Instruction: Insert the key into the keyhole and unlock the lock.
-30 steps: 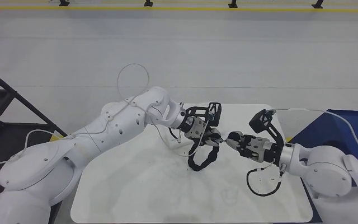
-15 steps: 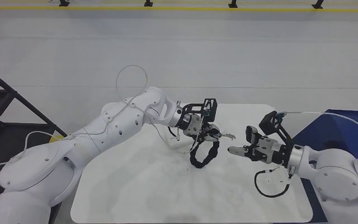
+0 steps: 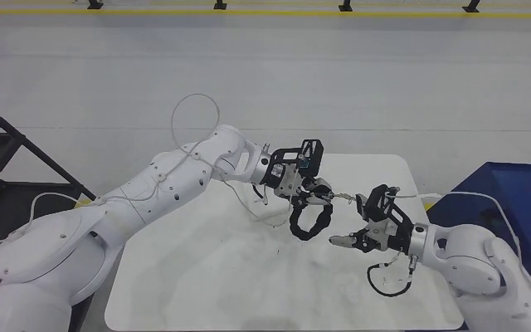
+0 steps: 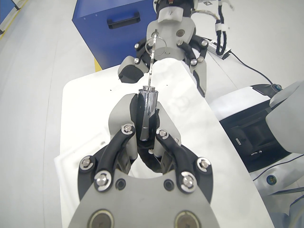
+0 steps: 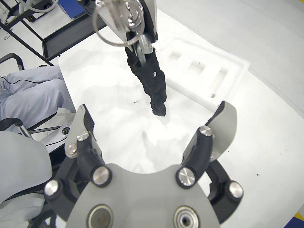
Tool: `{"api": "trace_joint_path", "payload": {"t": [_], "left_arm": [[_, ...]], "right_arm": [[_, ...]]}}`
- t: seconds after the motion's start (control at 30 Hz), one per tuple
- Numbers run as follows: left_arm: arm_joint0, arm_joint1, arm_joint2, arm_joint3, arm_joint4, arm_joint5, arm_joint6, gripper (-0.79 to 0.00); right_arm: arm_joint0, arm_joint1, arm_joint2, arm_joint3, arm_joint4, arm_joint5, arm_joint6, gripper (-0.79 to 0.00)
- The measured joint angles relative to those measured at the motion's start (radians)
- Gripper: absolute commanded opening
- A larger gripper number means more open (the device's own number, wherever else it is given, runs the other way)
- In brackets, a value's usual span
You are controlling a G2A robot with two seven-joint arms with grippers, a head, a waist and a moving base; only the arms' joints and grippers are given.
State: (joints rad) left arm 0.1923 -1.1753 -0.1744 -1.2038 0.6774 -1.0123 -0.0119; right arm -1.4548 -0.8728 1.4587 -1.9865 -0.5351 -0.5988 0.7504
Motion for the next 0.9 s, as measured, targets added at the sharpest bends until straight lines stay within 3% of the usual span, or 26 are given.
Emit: {"api": "trace_joint_path", "payload": {"t": [0.07, 0.1, 0.17, 0.2, 0.23, 0.33, 0.63, 0.9], "left_arm": [[-0.002, -0.003, 0.004, -0.003, 0.005, 0.0, 0.012, -0.785], [-0.002, -0.005, 0.005, -0.003, 0.007, 0.0, 0.015, -0.785], [0.0, -0.01, 0.005, -0.001, 0.012, 0.0, 0.017, -0.785], [0.001, -0.013, 0.005, -0.001, 0.013, 0.0, 0.016, -0.785], [0.001, -0.017, 0.005, 0.0, 0.013, 0.0, 0.014, -0.785], [0.0, -0.025, 0.004, 0.002, 0.012, 0.0, 0.008, -0.785], [-0.005, -0.036, 0.004, 0.024, 0.008, 0.0, 0.011, -0.785], [-0.01, -0.023, -0.006, 0.07, 0.062, 0.0, 0.083, -0.785]], "right_arm": [[0.01, -0.004, -0.022, 0.016, -0.024, 0.004, -0.037, -0.043], [0.015, -0.005, -0.031, 0.021, -0.032, 0.006, -0.047, -0.142], [0.028, -0.008, -0.05, 0.031, -0.046, 0.009, -0.061, -0.456], [0.033, -0.009, -0.057, 0.034, -0.048, 0.01, -0.067, -0.517], [0.04, -0.011, -0.064, 0.039, -0.049, 0.014, -0.081, -0.634], [0.048, -0.014, -0.076, 0.048, -0.062, 0.031, -0.114, -0.785], [0.063, -0.018, -0.087, 0.06, -0.073, 0.077, -0.122, -0.785], [0.074, -0.014, -0.074, 0.064, -0.175, 0.128, -0.064, -0.785]]}}
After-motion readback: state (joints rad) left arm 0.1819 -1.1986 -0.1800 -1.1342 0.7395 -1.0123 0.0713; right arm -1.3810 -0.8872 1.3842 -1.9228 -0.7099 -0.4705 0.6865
